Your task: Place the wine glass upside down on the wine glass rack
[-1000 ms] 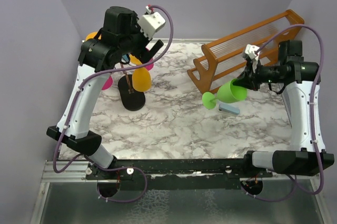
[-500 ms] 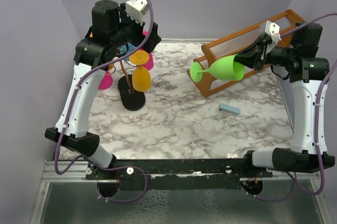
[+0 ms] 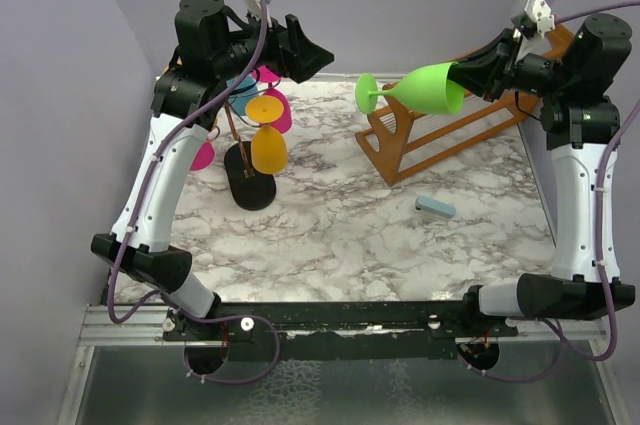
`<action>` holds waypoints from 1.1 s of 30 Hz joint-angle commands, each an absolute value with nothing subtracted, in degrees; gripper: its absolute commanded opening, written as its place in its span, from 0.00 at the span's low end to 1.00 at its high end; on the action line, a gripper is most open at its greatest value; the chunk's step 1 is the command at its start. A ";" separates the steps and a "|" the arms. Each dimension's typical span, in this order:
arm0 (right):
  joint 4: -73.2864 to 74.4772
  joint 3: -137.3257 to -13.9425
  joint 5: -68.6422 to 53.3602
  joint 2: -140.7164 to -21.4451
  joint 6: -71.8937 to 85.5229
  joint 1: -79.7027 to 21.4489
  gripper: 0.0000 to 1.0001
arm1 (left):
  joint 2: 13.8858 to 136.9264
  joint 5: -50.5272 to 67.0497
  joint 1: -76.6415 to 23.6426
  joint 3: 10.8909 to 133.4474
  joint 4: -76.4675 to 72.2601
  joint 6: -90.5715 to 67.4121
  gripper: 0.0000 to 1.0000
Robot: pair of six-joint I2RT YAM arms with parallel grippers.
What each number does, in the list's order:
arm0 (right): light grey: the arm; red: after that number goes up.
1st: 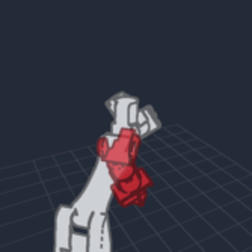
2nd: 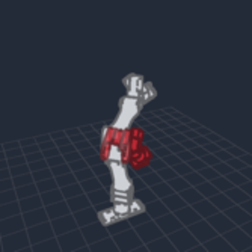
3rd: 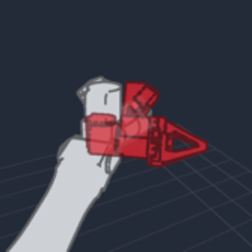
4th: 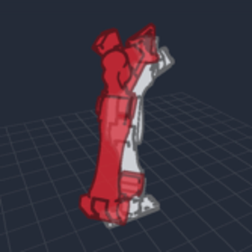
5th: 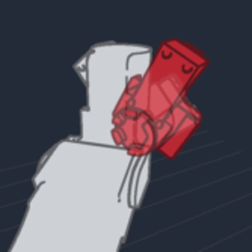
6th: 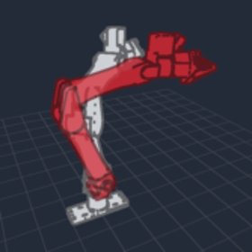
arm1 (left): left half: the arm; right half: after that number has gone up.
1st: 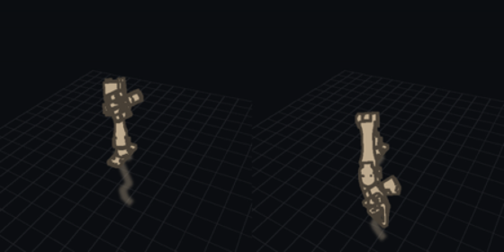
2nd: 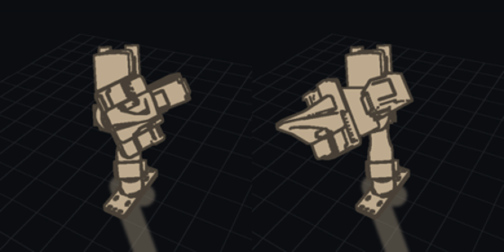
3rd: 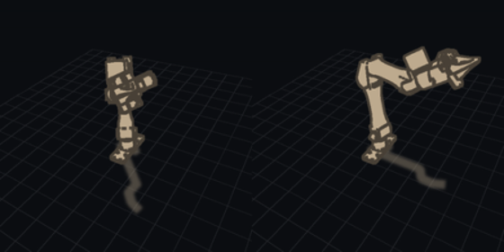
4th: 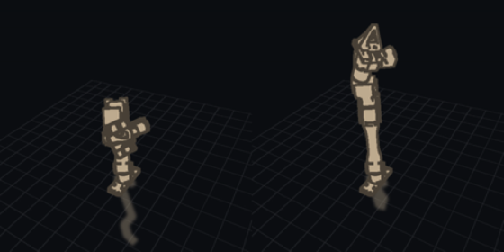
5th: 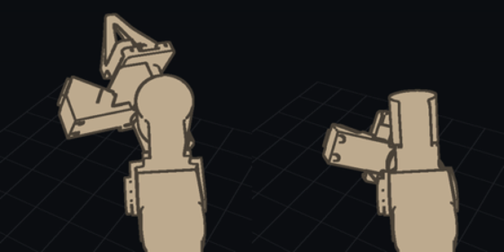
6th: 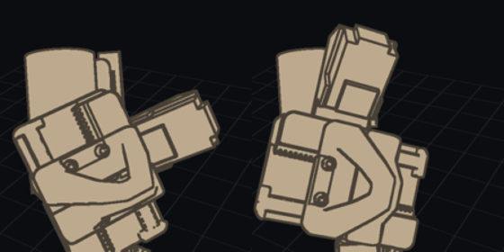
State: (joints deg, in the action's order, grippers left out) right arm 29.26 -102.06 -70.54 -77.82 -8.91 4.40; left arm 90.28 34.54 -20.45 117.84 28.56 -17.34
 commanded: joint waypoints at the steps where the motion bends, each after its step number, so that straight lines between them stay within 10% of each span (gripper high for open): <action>1: 23.08 -103.03 -67.63 -77.87 -2.15 3.23 0.01 | 90.67 39.39 -21.03 115.23 22.59 -24.06 0.80; 33: 24.79 -103.01 -55.46 -78.81 -3.76 -3.72 0.01 | 91.43 42.49 -25.44 104.36 16.81 -32.39 0.49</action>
State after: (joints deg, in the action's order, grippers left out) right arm 24.47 -102.06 -58.30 -78.56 -3.29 -2.83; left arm 90.78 40.95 -24.77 105.27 19.20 -31.29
